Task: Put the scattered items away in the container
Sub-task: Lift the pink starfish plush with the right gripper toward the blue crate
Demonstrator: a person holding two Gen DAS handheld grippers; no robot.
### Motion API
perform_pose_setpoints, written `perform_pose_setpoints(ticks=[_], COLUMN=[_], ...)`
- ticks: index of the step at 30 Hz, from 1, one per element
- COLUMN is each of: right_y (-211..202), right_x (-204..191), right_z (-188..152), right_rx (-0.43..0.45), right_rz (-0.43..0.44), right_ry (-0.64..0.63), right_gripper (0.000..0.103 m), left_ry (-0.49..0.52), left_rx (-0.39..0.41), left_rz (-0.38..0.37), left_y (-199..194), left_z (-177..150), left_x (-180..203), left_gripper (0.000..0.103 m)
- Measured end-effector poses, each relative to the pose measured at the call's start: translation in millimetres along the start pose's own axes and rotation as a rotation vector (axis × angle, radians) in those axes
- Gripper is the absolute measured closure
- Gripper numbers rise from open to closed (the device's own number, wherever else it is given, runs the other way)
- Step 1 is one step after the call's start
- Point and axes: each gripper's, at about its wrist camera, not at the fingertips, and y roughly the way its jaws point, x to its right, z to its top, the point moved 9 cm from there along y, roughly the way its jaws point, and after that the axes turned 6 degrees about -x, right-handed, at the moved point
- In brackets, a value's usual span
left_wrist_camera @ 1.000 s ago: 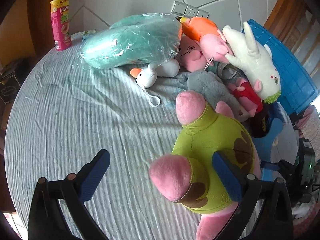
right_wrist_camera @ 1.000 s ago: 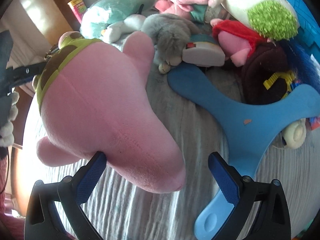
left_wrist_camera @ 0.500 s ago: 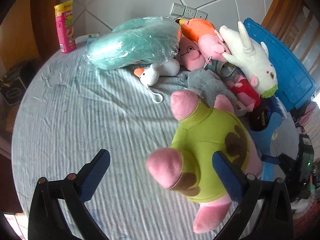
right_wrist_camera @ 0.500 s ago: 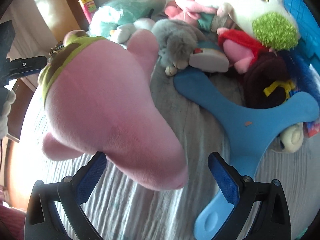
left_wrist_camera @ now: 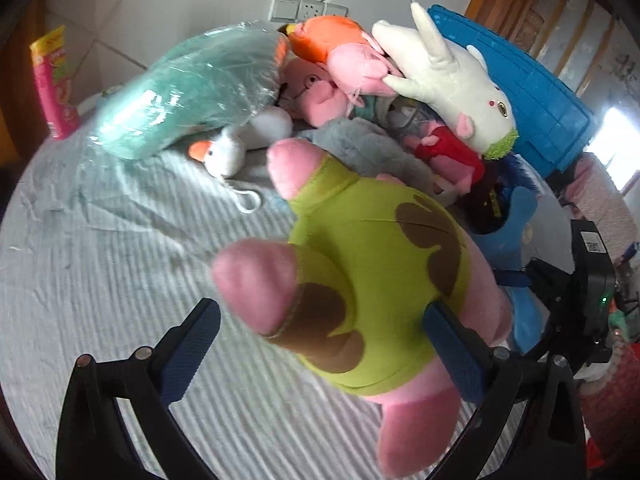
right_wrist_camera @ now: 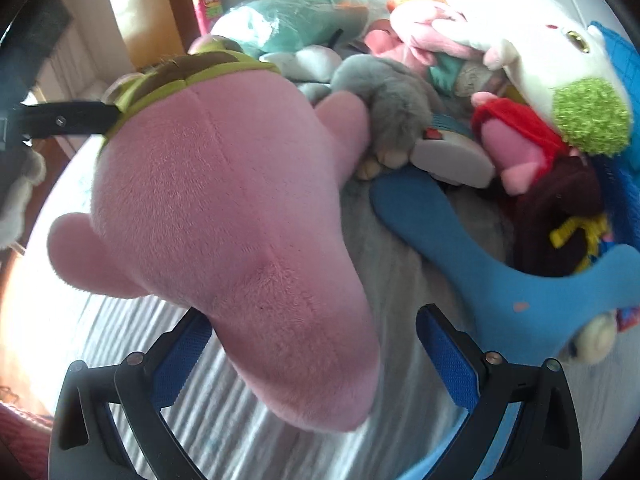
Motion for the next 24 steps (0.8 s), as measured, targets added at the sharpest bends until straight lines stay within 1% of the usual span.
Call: perform_pose_setpoints(ticks=[1,2,3,4,5,7,9,11,13,16,19,24], right_y=[1.4,3.1,6.1,11.3,14.9,18.2,21.9,18.2,11.6,-7.1,-36.0,-89.6], right_x=[-1.3,-3.9,-4.9,-6.1,-7.7,-9.5,-8.4,-4.5,-4.6,-5.8,-2.8,7.3], right_z=[-0.3,-2.1,-4.4,-3.8,0.7,10.1,16.4,14.6,11.7,12.0,18.1,26.2], right_rx=[-0.002,-0.004,-0.004,-0.004,-0.004,-0.001,0.000,0.006,0.008,0.037,0.088,0.162], right_rz=[0.010,0.021,0.038,0.057,0.067,0.069,0.038,0.028,0.025,0.008,-0.012,-0.078], right_ry=[0.006,0.017,0.033,0.048,0.051,0.039,0.021,0.024,0.022,0.008,0.004,-0.015], right_gripper=[0.000,0.000,0.001,0.006,0.016,0.028,0.032,0.036,0.037,0.038,0.038,0.038], left_ry=[-0.007,-0.017,-0.032,-0.037,-0.022,0.006,0.020,0.031,0.044,0.065,0.085,0.120], left_rx=[0.001,0.006,0.018,0.028,0.034,0.039,0.038,0.041,0.054,0.087,0.139,0.210], left_rz=[-0.042,-0.075,-0.092,-0.098,-0.085,-0.058,-0.041,-0.025,-0.003,0.019,0.020,0.018], left_y=[4.1,6.2,4.7,3.4,2.6,0.6,-4.2,-10.8,-21.8,-43.4,-71.8,-111.2], left_z=[2.6,5.3,8.4,10.7,11.3,11.6,11.3,11.1,11.0,13.3,22.1,40.2], left_x=[4.4,8.0,10.1,12.8,16.7,23.9,30.2,37.0,46.8,63.7,83.4,118.2], left_gripper=[0.016,0.025,0.034,0.035,0.036,0.038,0.039,0.040,0.041,0.041,0.041,0.041])
